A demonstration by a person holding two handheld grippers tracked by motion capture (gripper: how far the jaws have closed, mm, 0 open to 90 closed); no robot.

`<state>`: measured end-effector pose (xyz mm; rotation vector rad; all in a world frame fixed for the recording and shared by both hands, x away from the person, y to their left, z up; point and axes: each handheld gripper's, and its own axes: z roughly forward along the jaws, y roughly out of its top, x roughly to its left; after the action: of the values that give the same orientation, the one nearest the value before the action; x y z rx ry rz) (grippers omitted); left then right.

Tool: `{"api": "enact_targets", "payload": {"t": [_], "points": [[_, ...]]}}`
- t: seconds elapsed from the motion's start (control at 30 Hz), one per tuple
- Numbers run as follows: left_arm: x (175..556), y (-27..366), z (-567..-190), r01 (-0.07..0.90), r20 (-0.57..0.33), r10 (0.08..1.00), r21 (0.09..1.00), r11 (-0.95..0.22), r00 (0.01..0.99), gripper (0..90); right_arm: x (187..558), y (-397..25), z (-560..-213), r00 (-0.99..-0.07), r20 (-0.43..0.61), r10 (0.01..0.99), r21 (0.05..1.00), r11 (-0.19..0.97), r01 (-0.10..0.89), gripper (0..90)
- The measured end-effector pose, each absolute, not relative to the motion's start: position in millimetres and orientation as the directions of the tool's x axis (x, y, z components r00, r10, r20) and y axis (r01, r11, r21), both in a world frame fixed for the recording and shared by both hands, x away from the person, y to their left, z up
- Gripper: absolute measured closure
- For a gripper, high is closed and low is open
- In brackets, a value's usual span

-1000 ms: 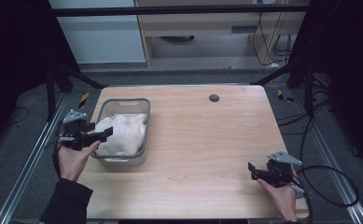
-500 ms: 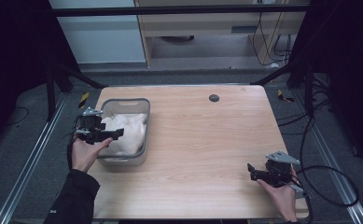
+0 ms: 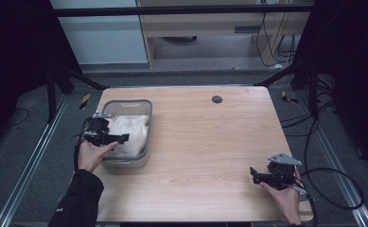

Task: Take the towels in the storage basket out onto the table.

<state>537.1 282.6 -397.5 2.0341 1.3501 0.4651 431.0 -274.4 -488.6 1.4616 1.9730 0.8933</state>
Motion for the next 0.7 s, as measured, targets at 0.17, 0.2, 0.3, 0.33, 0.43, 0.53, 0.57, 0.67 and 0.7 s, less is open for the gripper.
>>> {"api": "enact_targets", "payload": {"t": [0.17,0.2,0.3,0.33,0.43,0.53,0.57,0.67,0.7], "points": [[538,281,-403,0.686,-0.034,0.918,0.675,-0.271,0.396,6.2,432,-274,-490,-0.276,-0.029,0.961,0.749,0.203,0.63,2.5],[538,281,-403,0.686,-0.04,0.92,0.679,-0.262,0.391,6.2,432,-274,-490,-0.275,-0.03,0.961,0.749,0.204,0.631,2.5],[538,284,-401,0.689,-0.026,0.926,0.676,-0.261,0.376,4.8,432,-274,-490,-0.278,-0.031,0.96,0.748,0.207,0.631,2.1],[539,284,-403,0.695,-0.019,0.926,0.667,-0.269,0.376,4.3,432,-274,-490,-0.277,-0.031,0.96,0.746,0.207,0.633,1.8],[541,286,-410,0.701,-0.027,0.924,0.659,-0.271,0.382,2.7,433,-273,-491,-0.28,-0.028,0.959,0.739,0.209,0.64,1.3],[543,283,-418,0.704,-0.02,0.921,0.651,-0.284,0.39,0.5,433,-272,-492,-0.285,-0.031,0.958,0.733,0.215,0.646,1.0],[544,282,-420,0.708,-0.024,0.92,0.647,-0.284,0.391,0.0,434,-272,-492,-0.288,-0.033,0.957,0.729,0.221,0.648,0.7],[546,283,-425,0.714,-0.046,0.92,0.647,-0.269,0.388,0.0,434,-271,-492,-0.29,-0.038,0.956,0.72,0.227,0.656,0.4],[547,284,-427,0.717,-0.058,0.921,0.647,-0.26,0.386,0.0,434,-271,-492,-0.29,-0.038,0.956,0.719,0.228,0.656,0.4]]}}
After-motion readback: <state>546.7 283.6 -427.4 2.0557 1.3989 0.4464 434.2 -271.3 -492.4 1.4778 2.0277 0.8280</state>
